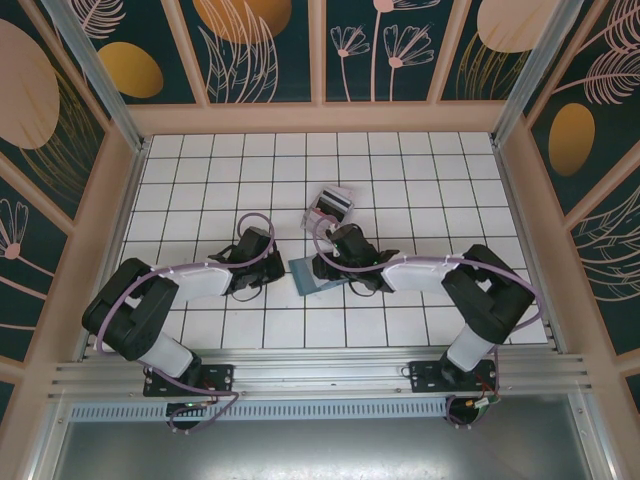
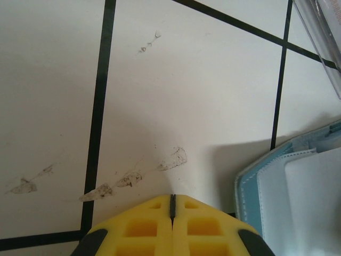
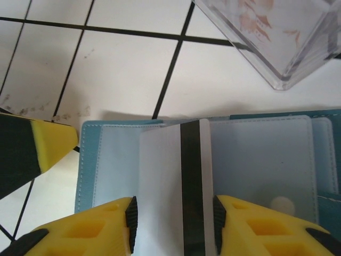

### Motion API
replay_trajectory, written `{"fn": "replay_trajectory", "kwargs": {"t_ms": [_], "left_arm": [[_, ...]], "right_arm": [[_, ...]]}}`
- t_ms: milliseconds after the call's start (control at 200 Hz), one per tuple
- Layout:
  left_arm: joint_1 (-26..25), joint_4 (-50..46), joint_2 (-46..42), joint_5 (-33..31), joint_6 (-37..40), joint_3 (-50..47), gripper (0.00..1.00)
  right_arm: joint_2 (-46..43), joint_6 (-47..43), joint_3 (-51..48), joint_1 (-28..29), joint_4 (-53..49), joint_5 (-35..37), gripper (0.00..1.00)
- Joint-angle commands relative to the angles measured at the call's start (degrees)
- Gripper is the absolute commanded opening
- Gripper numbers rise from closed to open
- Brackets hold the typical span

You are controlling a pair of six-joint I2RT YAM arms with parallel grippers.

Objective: Put the credit cards into the card holder
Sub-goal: Insert the credit card into the card slot.

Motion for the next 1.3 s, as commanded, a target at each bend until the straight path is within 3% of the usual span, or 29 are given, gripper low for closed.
{"fn": "replay_trajectory", "kwargs": {"t_ms": [0,290,566,991,1291], "left_arm": [[-0.3,-2.7,-1.5,2.4,0.0,-0.5,0.0],[-0.3,-2.7,-7.5,4.2,-1.3,0.3,0.04],[-0.2,-1.0,-5.7,6.9,-2.0,1.4,0.15],[-0.3,-1.9,-2.5,5.8,-1.2,4.9,0.16],[-0.3,-1.3,-2.6,3.9,-1.7,0.1,0.12]], "right_arm": [[-0.5,-0.8,1.4,-0.6,-0.8,-0.9,0.42],[3.7,-0.3,0.6,-0.7,0.2,-1.2,0.39],[4.6,-0.7,0.7,-0.6,0.1,-0.9,0.38],[4.5,0.7,0.9,0.6,1.6,-4.5,0.37],[5.6,3.0,1.0,1.8,5.0,-8.8,0.37]]}}
